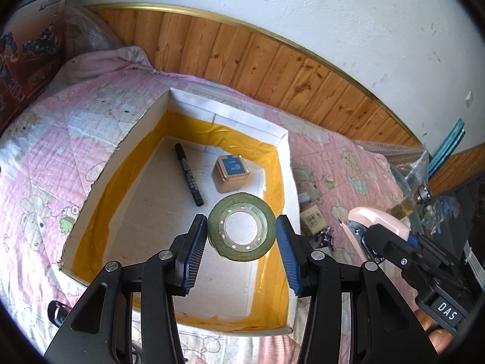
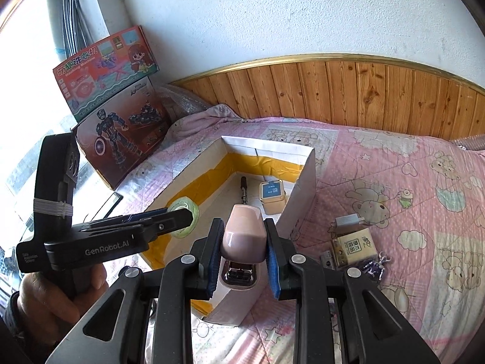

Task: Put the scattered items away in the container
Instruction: 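Carry the tape roll with the left tool while the right tool carries the stapler toward the box, then lower the tape roll into the box with the left tool while the right tool lowers the stapler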

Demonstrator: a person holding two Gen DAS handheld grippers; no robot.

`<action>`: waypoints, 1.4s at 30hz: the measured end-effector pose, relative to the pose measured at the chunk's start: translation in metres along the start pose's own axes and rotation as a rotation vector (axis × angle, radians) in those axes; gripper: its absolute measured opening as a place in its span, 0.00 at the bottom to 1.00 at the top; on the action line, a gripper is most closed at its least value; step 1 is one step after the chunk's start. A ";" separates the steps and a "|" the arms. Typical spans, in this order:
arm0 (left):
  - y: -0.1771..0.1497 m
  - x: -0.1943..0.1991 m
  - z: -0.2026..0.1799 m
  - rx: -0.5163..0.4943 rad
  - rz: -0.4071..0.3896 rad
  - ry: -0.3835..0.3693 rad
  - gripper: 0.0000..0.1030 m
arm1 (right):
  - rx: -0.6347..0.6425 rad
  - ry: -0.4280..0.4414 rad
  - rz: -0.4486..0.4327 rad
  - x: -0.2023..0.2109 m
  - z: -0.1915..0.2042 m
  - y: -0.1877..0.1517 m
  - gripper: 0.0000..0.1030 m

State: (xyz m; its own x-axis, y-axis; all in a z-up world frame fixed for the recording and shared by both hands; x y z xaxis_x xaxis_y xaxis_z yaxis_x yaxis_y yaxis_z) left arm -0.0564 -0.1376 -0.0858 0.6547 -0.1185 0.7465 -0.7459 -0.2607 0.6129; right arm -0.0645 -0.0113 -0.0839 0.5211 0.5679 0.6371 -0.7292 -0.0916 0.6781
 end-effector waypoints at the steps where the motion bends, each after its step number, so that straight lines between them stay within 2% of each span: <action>1: 0.000 -0.003 0.005 0.007 0.005 0.007 0.47 | 0.003 0.003 0.004 -0.002 0.002 -0.001 0.27; 14: 0.007 -0.029 0.044 0.072 0.040 0.038 0.47 | 0.046 0.031 0.049 -0.030 0.027 -0.007 0.27; 21: 0.008 -0.043 0.062 0.127 0.064 0.043 0.47 | -0.005 0.074 0.103 -0.044 0.029 -0.004 0.27; 42: 0.018 -0.062 0.090 0.231 0.088 0.046 0.47 | -0.019 0.051 0.252 -0.095 0.033 0.007 0.27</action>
State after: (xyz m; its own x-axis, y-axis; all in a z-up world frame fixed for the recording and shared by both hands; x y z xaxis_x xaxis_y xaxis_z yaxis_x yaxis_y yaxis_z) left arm -0.0995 -0.2213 -0.1438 0.5780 -0.1077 0.8089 -0.7489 -0.4637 0.4734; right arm -0.1045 -0.0925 -0.1281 0.2992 0.5694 0.7657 -0.8417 -0.2204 0.4928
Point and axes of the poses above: each gripper's, at about its wrist camera, not at the fingertips, and x roughly against the way its jaws point, z to its left, y to its top, the point moved 10 cm from there along -x, roughly the way its jaws point, and after that the axes turned 8 degrees about -x, right-handed, at the moved point
